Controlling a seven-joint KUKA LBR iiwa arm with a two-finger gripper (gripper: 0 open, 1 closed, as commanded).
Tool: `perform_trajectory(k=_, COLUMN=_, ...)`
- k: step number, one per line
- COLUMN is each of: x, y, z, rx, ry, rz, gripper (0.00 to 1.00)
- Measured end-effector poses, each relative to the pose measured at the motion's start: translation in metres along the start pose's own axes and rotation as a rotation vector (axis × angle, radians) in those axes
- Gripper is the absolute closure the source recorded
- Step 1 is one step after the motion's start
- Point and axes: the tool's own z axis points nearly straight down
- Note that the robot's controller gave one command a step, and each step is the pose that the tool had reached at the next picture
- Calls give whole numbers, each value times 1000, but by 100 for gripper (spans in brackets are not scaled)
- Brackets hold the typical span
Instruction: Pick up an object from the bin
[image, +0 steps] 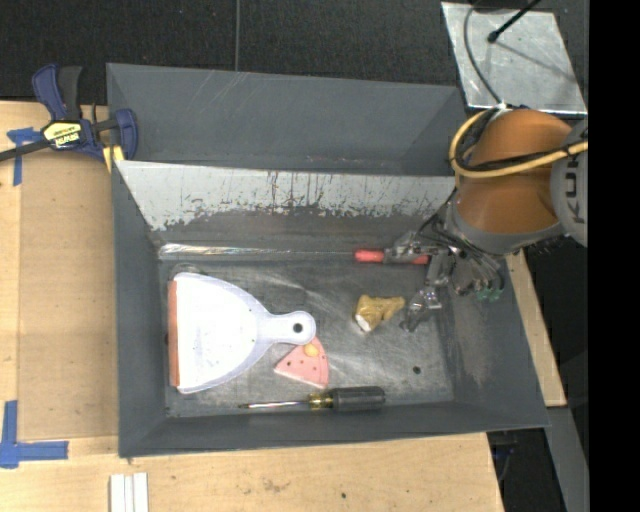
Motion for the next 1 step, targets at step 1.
perform_trajectory(k=1, x=1, y=0, z=41, rx=-3, ry=11, rz=12, gripper=0)
